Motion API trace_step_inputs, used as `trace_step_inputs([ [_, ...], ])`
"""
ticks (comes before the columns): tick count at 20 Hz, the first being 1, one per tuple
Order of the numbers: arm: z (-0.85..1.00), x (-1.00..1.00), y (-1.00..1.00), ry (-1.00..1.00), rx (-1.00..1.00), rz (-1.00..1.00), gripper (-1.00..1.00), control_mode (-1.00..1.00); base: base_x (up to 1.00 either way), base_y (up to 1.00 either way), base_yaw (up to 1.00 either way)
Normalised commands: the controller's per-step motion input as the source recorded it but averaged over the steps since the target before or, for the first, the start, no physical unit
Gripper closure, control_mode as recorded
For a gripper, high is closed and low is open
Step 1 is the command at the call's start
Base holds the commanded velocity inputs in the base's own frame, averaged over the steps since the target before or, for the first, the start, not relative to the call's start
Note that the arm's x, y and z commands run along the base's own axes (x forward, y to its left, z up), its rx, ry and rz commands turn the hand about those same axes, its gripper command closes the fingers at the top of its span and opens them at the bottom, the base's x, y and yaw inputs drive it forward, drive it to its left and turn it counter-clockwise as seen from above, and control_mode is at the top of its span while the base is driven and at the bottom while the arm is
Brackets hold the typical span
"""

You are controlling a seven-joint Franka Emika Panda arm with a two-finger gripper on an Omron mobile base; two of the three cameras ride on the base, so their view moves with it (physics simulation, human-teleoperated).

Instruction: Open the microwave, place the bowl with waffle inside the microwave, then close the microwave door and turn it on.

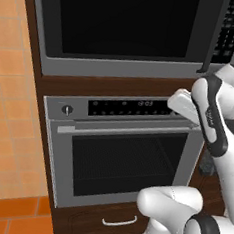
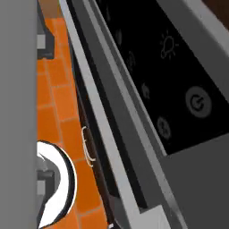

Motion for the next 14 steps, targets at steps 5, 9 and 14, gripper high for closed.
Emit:
trace_step_inputs([
  [5,0.32,-0.17,-0.25,0.0,0.66,-0.29,-1.0,-1.0,0.0,0.0,0.0],
  [9,0.51,0.0,-0.13,0.01,0.69,-0.23,-1.0,-1.0,0.0,0.0,0.0],
  [14,0.77,0.05,-0.21,0.01,0.71,-0.23,-1.0,-1.0,0.0,0.0,0.0],
])
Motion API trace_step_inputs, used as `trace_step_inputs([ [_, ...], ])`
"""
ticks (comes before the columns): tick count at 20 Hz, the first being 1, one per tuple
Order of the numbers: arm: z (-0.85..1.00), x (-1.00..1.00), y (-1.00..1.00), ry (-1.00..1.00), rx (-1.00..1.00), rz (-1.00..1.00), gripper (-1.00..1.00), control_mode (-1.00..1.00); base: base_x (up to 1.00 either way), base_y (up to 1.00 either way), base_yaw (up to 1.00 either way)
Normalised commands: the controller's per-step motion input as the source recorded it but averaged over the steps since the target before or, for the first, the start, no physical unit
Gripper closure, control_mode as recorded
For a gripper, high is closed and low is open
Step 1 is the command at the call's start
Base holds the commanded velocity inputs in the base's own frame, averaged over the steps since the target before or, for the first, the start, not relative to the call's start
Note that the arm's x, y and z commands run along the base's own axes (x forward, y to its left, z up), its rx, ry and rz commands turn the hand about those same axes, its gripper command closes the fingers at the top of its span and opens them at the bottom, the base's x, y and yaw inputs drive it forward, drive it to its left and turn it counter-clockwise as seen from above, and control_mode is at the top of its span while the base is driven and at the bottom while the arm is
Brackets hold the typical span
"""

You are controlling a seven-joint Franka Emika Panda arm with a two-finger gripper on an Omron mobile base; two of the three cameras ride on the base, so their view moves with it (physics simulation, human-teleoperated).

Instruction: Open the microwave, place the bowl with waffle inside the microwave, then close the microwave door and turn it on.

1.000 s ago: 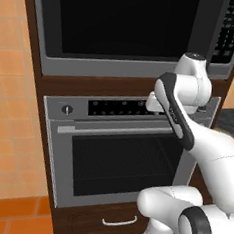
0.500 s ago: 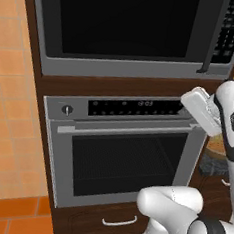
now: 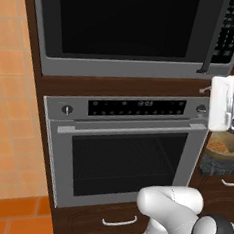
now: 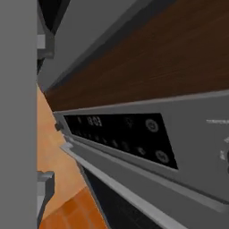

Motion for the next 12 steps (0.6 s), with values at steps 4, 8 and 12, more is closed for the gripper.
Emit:
trace_step_inputs([
  [4,0.78,0.11,-0.17,0.07,0.7,-0.19,-1.0,-1.0,0.0,0.0,0.0],
  [8,0.65,0.11,-0.08,0.12,0.64,-0.2,-1.0,-1.0,0.0,0.0,0.0],
  [12,0.16,0.45,0.0,0.24,0.27,-0.14,-1.0,-1.0,0.0,0.0,0.0],
])
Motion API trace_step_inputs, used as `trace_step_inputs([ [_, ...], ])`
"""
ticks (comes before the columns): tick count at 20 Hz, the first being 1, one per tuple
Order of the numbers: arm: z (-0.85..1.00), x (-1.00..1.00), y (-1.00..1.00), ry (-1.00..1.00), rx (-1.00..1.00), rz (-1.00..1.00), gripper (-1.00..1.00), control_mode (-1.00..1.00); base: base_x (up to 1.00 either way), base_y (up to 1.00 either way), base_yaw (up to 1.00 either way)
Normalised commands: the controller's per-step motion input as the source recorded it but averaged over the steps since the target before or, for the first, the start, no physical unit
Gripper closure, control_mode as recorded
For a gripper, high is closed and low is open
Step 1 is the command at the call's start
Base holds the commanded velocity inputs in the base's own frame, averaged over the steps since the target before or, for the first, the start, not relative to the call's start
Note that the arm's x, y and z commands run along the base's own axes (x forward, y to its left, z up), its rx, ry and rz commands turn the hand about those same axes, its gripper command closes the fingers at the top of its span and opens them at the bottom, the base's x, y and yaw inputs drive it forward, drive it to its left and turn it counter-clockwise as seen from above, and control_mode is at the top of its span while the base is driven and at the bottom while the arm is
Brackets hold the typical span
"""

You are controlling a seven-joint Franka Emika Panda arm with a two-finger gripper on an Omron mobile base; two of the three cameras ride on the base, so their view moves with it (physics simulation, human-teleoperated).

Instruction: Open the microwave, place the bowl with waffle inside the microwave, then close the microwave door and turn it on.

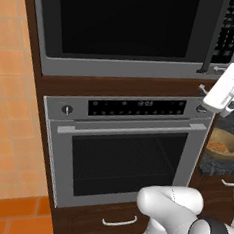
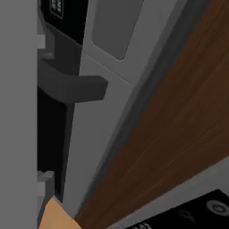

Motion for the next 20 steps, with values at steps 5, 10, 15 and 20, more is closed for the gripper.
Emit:
trace_step_inputs([
  [5,0.11,0.05,0.0,0.0,0.04,0.0,-1.0,-1.0,0.0,0.0,0.0],
  [10,0.09,0.38,-0.04,0.0,0.06,-0.04,-1.0,-1.0,0.0,0.0,0.0],
  [15,0.0,0.49,-0.16,0.02,0.08,-0.02,-1.0,-1.0,0.0,0.0,0.0],
  [20,0.0,0.27,0.0,0.0,0.01,0.0,-1.0,-1.0,0.0,0.0,0.0],
])
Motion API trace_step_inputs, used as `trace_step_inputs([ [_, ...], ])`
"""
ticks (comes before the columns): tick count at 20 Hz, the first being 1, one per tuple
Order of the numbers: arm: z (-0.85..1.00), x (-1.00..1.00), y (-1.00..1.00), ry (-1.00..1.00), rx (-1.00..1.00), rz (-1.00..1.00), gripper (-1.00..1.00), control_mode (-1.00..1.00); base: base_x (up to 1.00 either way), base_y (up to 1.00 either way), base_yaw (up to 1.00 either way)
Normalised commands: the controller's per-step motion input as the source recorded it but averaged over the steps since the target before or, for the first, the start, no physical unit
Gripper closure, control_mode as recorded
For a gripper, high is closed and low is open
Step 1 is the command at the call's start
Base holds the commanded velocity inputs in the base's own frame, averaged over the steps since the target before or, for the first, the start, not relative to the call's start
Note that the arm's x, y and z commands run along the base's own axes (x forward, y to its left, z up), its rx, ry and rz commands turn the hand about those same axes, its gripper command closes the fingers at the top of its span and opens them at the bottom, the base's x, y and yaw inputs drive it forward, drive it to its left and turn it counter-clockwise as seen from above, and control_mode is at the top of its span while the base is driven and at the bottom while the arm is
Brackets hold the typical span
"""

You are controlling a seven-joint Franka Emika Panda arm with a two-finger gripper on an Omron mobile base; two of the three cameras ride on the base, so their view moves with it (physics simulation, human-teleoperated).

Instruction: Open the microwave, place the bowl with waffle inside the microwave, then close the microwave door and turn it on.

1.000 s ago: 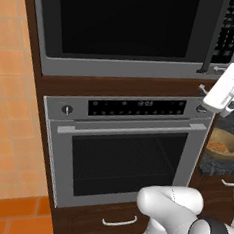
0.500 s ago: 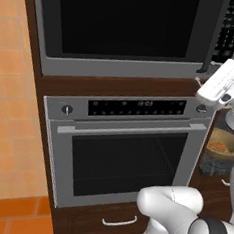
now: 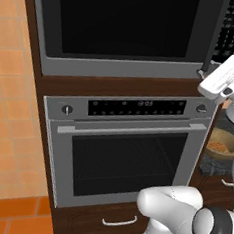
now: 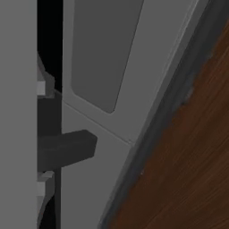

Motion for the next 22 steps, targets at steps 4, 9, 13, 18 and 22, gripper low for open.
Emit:
trace_step_inputs([
  [4,0.0,-0.36,0.51,-0.09,0.0,0.06,-1.0,-1.0,0.0,0.0,0.0],
  [9,0.0,-0.59,0.63,-0.1,-0.01,0.18,1.0,-1.0,0.0,0.0,0.0],
  [13,0.0,-0.98,0.11,-0.09,0.0,0.22,1.0,-1.0,0.0,0.0,0.0],
  [18,-0.09,-1.0,0.0,-0.13,-0.09,0.36,1.0,-1.0,0.0,0.0,0.0],
  [22,-0.21,-1.0,-0.16,-0.08,-0.1,0.38,1.0,-1.0,0.0,0.0,0.0],
])
